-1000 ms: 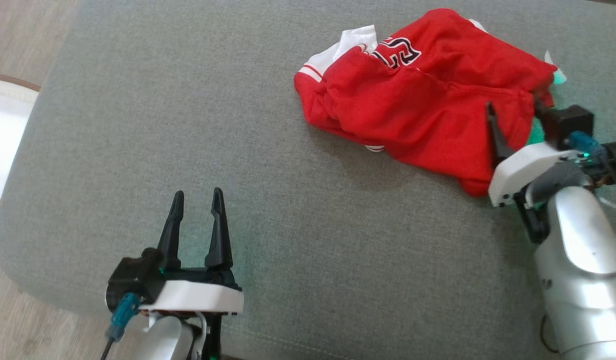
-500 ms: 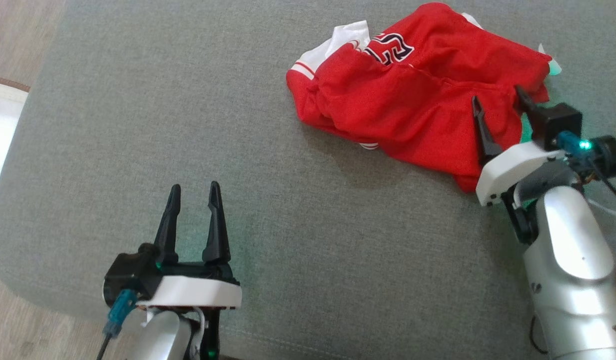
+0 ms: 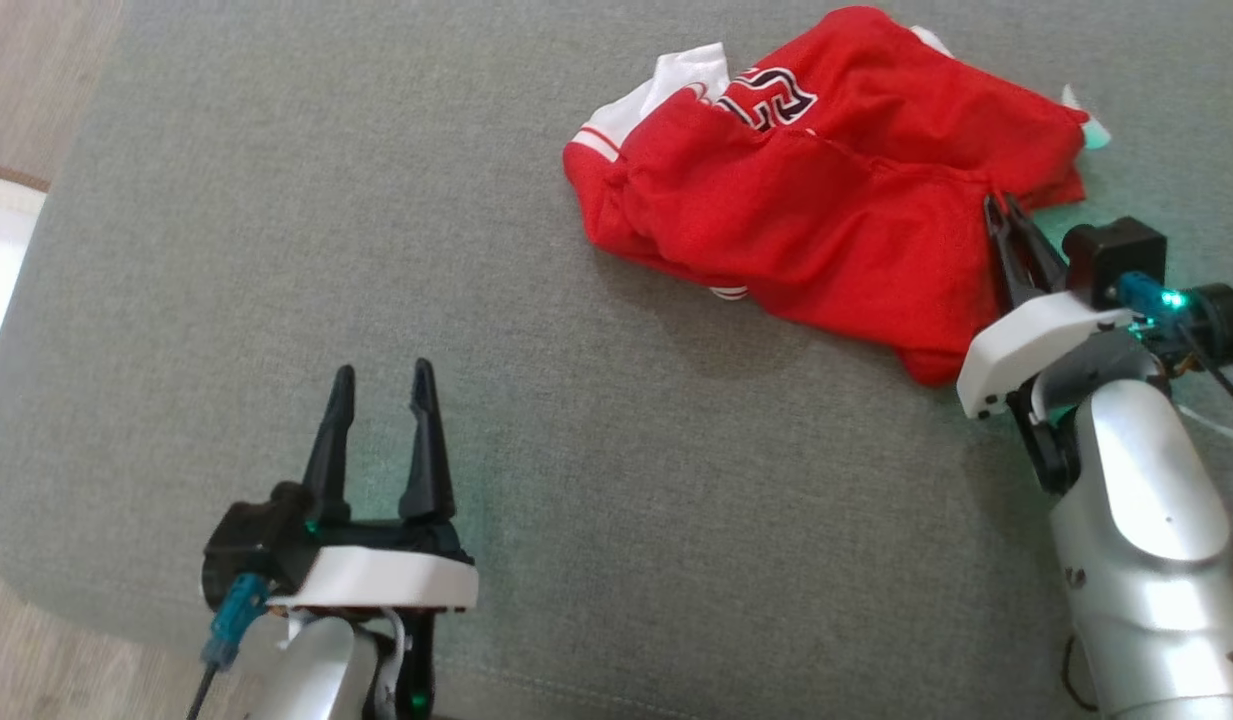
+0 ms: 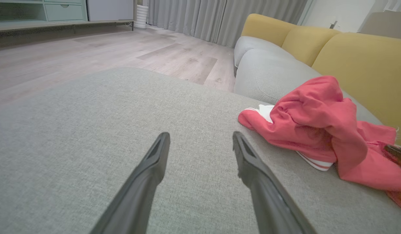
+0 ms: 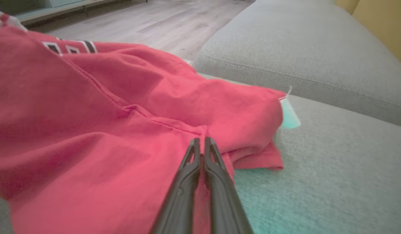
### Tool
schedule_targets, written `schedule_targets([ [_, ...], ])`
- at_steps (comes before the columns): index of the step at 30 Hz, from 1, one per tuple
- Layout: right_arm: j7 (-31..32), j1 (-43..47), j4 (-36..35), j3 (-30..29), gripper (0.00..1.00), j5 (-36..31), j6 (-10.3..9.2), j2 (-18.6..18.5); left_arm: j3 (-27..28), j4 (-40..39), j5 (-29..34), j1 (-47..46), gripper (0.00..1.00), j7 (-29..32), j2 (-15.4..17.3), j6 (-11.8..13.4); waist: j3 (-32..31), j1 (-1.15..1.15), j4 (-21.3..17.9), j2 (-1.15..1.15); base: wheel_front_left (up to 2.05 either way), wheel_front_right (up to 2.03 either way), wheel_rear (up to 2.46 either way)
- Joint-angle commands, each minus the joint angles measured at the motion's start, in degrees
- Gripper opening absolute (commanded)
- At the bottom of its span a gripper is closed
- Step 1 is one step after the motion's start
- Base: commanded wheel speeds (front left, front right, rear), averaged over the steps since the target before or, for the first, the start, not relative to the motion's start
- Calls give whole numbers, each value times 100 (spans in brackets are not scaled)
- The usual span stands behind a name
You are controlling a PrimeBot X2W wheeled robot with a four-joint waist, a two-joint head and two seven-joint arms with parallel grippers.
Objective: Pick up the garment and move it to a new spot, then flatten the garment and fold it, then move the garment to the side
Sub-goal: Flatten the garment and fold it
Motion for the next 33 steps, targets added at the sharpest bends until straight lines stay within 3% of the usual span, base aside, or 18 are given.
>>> schedule_targets([
  [1,-127,-256,-218,91,0,-46,-4,66,257,-148,78,-139,100,-53,47,-3,-68,0,-70,0,0,0,0],
  [17,-435,-168,-1322,-295,0,-184,-4,-639,198,-112,148,-25,100,12,142,-28,-719,0,-703,0,0,0,0],
  [33,-104,2691,-2694,342,0,273,-4,-151,272,-282,70,182,100,117,317,94,-1034,0,-1300,0,0,0,0],
])
